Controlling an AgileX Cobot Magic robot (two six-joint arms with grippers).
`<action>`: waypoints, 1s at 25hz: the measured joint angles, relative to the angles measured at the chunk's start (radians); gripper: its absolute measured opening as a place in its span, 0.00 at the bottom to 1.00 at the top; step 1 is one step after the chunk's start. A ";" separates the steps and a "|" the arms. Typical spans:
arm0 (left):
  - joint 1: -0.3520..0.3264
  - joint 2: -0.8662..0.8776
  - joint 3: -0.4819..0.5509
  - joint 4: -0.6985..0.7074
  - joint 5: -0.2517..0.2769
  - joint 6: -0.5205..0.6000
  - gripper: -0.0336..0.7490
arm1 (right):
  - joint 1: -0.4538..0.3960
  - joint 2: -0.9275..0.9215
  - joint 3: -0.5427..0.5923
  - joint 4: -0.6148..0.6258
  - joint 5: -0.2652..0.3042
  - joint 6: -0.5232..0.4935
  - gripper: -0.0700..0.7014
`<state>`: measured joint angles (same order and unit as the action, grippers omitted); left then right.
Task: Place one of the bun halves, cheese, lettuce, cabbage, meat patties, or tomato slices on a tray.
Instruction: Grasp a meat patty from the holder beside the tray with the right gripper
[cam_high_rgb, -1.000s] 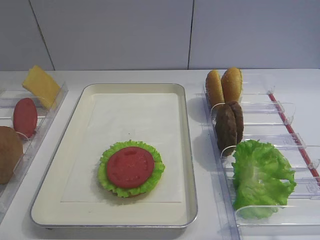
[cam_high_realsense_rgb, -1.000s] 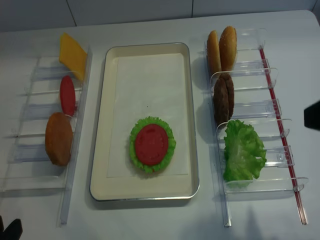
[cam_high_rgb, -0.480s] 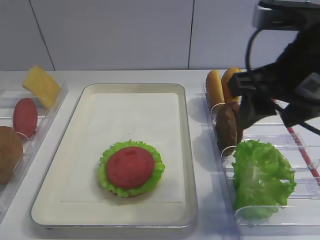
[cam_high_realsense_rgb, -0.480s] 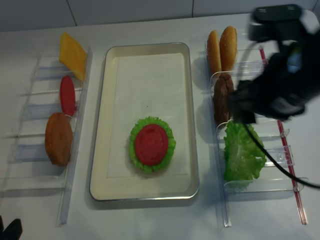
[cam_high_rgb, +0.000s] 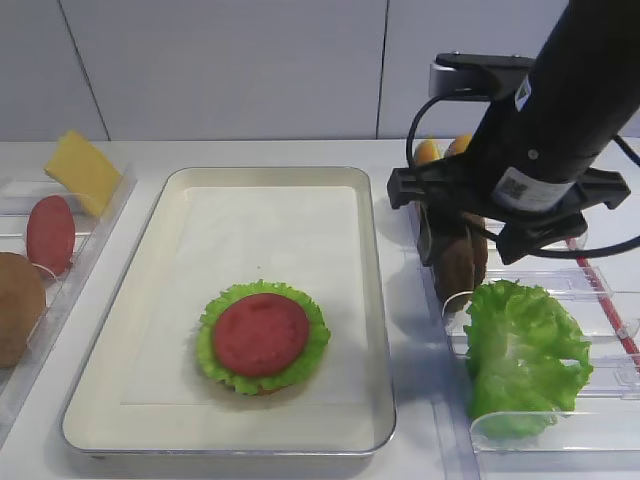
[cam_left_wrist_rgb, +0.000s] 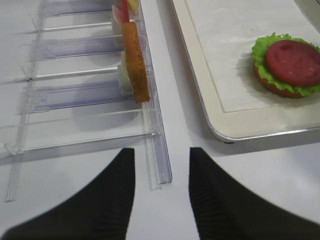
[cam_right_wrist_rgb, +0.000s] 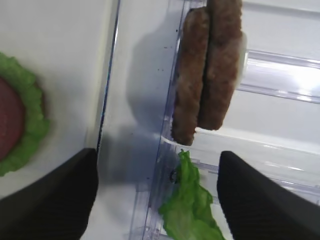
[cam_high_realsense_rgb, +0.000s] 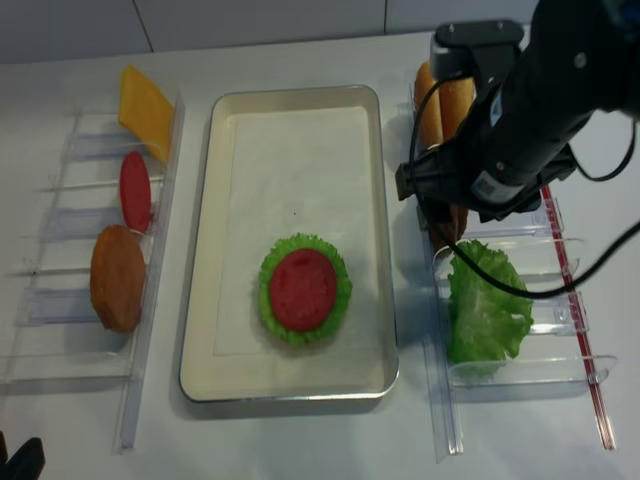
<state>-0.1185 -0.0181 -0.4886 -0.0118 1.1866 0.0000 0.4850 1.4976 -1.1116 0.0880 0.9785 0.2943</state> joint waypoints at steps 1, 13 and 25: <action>0.000 0.000 0.000 0.000 0.000 0.000 0.38 | 0.000 0.009 0.000 0.000 -0.004 0.000 0.78; 0.000 0.000 0.000 0.000 0.000 0.000 0.38 | 0.000 0.031 0.000 0.018 -0.086 0.000 0.78; 0.000 0.000 0.000 0.000 0.000 0.000 0.38 | 0.000 0.046 0.000 0.041 -0.082 0.000 0.78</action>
<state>-0.1185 -0.0181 -0.4886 -0.0118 1.1866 0.0000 0.4850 1.5441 -1.1116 0.1290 0.8965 0.2943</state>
